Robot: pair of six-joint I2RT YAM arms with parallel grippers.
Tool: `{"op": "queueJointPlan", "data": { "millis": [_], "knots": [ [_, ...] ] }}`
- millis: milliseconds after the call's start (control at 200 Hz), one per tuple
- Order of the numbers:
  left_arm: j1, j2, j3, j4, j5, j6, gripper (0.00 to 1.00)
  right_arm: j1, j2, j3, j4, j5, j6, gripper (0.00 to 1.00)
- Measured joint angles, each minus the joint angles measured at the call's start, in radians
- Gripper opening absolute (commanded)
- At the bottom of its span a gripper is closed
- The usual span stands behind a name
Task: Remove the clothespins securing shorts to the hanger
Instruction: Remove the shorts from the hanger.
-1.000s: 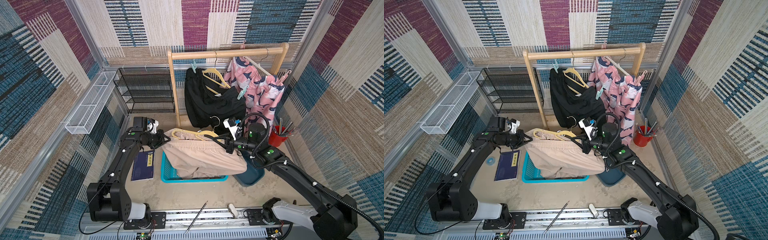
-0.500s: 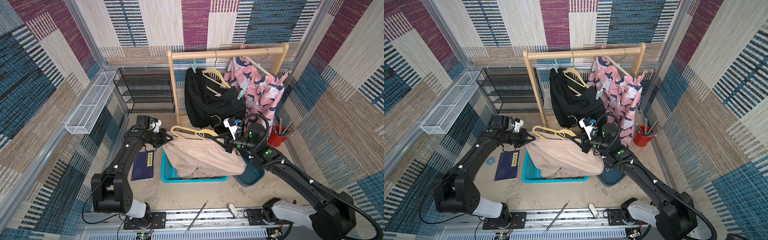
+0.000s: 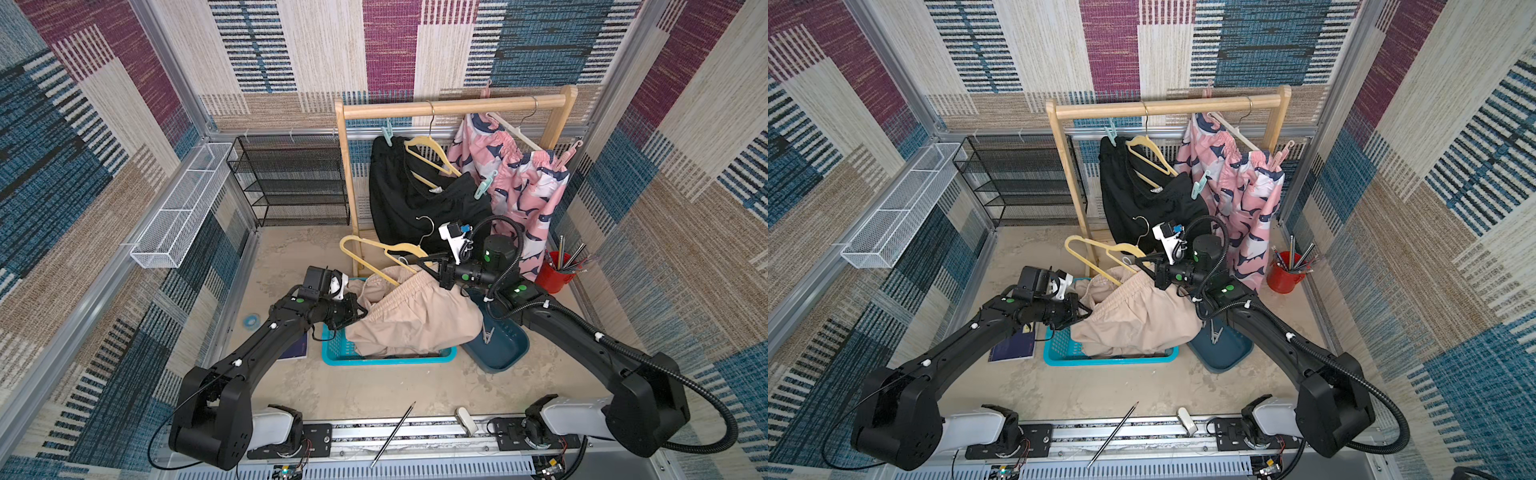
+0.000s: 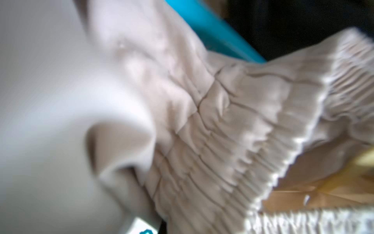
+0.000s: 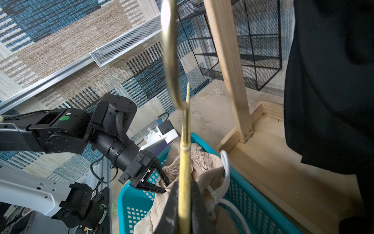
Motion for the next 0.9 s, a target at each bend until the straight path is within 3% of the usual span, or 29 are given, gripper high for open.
{"op": "queueJointPlan", "data": {
  "millis": [160, 391, 521, 596, 691, 716, 901],
  "knots": [
    [-0.068, 0.039, -0.078, 0.12, -0.024, -0.04, 0.0, 0.034, 0.053, 0.011, -0.009, 0.004, 0.0, 0.0],
    [-0.084, 0.073, -0.131, 0.207, -0.068, -0.065, 0.0, 0.061, 0.094, -0.009, -0.008, 0.018, 0.001, 0.0],
    [-0.084, 0.042, -0.127, 0.207, -0.087, -0.065, 0.56, 0.064, 0.103, -0.023, -0.008, 0.021, 0.003, 0.0],
    [-0.085, 0.004, -0.11, 0.18, -0.105, -0.064, 0.73, 0.065, 0.103, -0.023, -0.008, 0.042, 0.003, 0.0],
    [-0.082, -0.07, -0.064, 0.112, -0.134, -0.055, 0.86, 0.064, 0.1, -0.02, -0.018, 0.064, -0.005, 0.0],
    [-0.081, -0.09, -0.048, 0.092, -0.14, -0.048, 0.99, 0.064, 0.098, -0.019, -0.02, 0.07, -0.008, 0.0],
    [-0.039, -0.161, 0.103, -0.071, -0.163, 0.025, 1.0, 0.064, 0.091, -0.005, -0.04, 0.085, -0.031, 0.0]
  ]
}}
